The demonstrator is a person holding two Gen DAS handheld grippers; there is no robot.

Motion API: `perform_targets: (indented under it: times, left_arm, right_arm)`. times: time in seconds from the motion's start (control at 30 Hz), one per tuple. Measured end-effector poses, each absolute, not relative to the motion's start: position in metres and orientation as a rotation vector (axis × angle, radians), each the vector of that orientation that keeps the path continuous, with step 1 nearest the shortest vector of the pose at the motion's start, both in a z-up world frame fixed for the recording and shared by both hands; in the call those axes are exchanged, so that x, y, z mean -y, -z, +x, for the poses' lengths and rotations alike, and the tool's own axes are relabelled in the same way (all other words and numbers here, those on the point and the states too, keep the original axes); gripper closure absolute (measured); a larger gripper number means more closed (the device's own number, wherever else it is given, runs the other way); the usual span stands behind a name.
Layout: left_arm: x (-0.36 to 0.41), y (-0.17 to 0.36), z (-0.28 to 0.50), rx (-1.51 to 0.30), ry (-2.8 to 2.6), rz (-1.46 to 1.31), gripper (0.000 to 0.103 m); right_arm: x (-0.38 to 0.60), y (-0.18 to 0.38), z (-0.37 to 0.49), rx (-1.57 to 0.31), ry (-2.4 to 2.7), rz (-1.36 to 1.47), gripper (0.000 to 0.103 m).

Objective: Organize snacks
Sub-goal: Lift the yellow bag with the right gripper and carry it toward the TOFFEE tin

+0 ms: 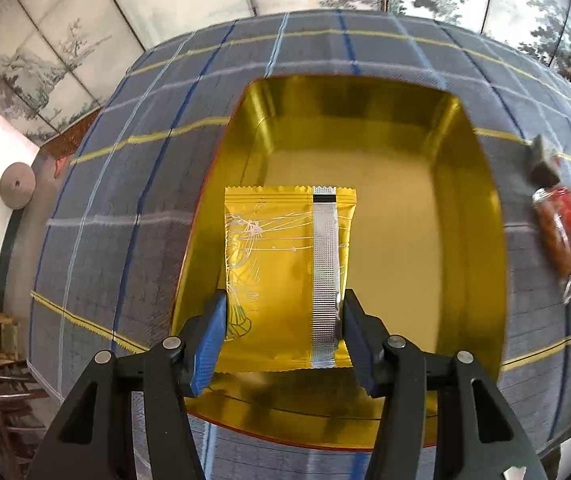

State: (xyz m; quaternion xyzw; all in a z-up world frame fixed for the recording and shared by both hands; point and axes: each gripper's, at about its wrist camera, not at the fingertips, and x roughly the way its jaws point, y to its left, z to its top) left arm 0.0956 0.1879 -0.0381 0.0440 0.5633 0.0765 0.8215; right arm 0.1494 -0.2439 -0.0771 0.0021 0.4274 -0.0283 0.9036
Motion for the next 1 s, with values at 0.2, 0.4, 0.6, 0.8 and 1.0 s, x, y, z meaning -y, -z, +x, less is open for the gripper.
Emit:
perform_targets:
  times: [0.2, 0.4, 0.6, 0.8, 1.0]
  left_arm:
    - [-0.2, 0.051, 0.092, -1.219, -0.153, 0.083, 0.052]
    - [-0.204, 0.053, 0.092, -1.222, -0.138, 0.082, 0.052]
    - [-0.204, 0.053, 0.091, -1.212, -0.134, 0.1, 0.049]
    - [-0.198, 0.053, 0.086, -1.189, -0.113, 0.122, 0.039]
    - [-0.194, 0.039, 0.077, -1.127, -0.091, 0.103, 0.035]
  right_arm:
    - [0.244, 0.077, 0.147, -0.883, 0.067, 0.003, 0.042]
    - [0.242, 0.076, 0.145, -0.897, 0.104, 0.012, 0.042]
    - [0.237, 0.068, 0.139, -0.897, 0.161, 0.021, 0.042]
    - [0.233, 0.036, 0.122, -0.84, 0.215, 0.067, 0.042]
    - [0.193, -0.002, 0.11, -0.782, 0.151, 0.089, 0.042]
